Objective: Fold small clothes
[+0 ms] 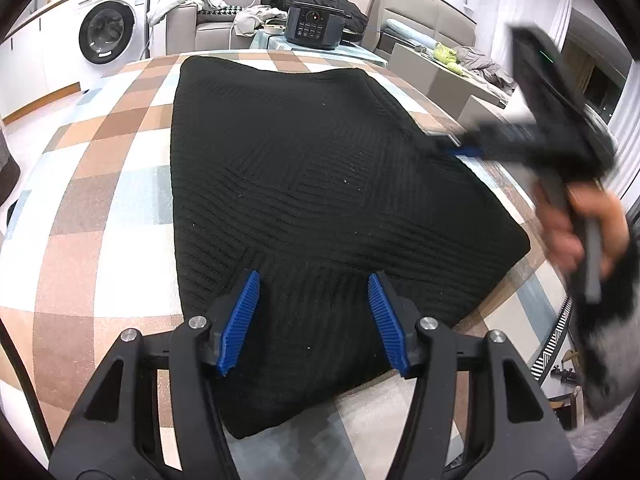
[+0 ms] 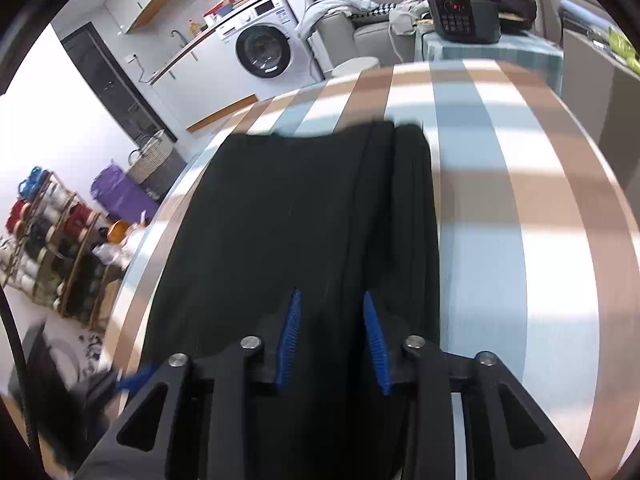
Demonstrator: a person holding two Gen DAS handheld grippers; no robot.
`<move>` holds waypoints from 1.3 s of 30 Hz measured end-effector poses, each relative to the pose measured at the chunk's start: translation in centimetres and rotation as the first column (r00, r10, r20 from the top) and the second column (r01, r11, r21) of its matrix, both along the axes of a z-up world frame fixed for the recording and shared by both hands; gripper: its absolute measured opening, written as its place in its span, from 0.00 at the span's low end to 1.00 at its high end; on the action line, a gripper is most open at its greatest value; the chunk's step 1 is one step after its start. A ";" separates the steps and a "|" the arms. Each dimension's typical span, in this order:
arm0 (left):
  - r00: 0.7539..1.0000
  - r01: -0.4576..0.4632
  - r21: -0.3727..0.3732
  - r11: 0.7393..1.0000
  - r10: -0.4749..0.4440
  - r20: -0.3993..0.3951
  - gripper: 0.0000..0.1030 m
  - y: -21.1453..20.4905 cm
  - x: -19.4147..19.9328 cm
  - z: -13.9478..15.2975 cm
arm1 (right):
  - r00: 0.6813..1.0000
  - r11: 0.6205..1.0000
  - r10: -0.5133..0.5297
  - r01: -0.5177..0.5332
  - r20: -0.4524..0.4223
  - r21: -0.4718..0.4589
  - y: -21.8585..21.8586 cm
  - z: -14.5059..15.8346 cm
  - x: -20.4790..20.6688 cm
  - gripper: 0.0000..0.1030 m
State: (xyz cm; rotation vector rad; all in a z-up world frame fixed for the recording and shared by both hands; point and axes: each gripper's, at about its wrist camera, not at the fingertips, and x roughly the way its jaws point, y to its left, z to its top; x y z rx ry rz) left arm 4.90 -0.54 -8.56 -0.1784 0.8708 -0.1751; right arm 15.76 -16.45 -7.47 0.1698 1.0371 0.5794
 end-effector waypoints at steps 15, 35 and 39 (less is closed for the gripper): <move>0.997 -0.074 -0.034 0.997 0.074 -0.010 0.53 1.0 0.1 0.1 | 0.991 0.988 -0.123 0.117 0.055 0.104 -2.8 -0.2 -9.1 0.12; 0.999 -0.051 0.004 0.999 0.051 -0.006 0.53 -1.0 -1.5 0.9 | 0.982 0.960 -0.120 0.077 0.147 0.271 -5.2 1.4 -12.6 0.11; 0.998 -0.067 -0.005 0.998 0.066 -0.021 0.53 -0.4 -1.2 0.5 | 0.986 0.978 -0.133 0.114 0.101 0.176 -5.1 0.1 -11.6 0.11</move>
